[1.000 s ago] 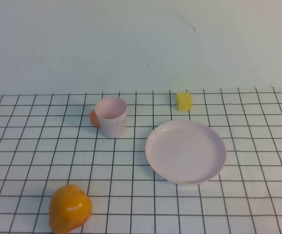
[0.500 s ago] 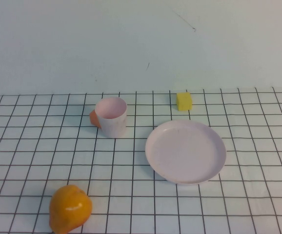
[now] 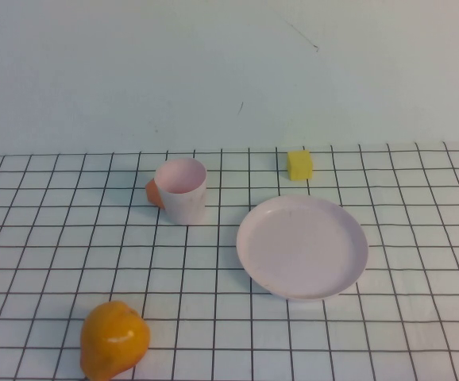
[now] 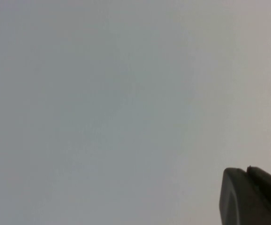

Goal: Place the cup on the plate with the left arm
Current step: Pick up the cup from the table

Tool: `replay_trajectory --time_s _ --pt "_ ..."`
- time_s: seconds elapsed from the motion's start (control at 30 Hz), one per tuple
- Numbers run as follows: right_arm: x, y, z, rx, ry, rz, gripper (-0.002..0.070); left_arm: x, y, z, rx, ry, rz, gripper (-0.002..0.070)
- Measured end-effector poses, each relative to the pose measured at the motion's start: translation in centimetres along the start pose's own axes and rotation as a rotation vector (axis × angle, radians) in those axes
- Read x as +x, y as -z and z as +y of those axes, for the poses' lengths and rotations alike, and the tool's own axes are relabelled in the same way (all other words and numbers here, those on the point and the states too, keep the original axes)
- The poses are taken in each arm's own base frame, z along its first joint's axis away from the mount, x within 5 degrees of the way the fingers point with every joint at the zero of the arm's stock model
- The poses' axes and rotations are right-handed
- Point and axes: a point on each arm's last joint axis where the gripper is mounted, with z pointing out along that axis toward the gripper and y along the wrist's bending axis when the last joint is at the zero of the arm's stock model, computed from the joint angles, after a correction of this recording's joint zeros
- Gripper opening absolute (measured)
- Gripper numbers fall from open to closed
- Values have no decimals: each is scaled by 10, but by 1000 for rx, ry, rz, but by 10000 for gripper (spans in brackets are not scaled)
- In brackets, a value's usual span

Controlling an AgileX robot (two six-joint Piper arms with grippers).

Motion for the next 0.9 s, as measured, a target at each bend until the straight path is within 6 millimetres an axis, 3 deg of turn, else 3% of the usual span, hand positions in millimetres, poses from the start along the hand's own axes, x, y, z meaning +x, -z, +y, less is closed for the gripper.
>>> replay_trajectory --time_s 0.27,0.53,0.73,0.8,0.9 --pt "0 0 0 0 0 0 -2 12 -28 3 -127 -67 527 -2" --pt "0 0 0 0 0 0 -2 31 -57 -7 -60 118 672 -2" --pt "0 0 0 0 0 0 -2 46 -80 -7 -44 81 824 0" --pt "0 0 0 0 0 0 -2 49 -93 -7 -36 52 868 34" --pt "0 0 0 0 0 0 -2 53 -116 -8 -7 -7 924 168"
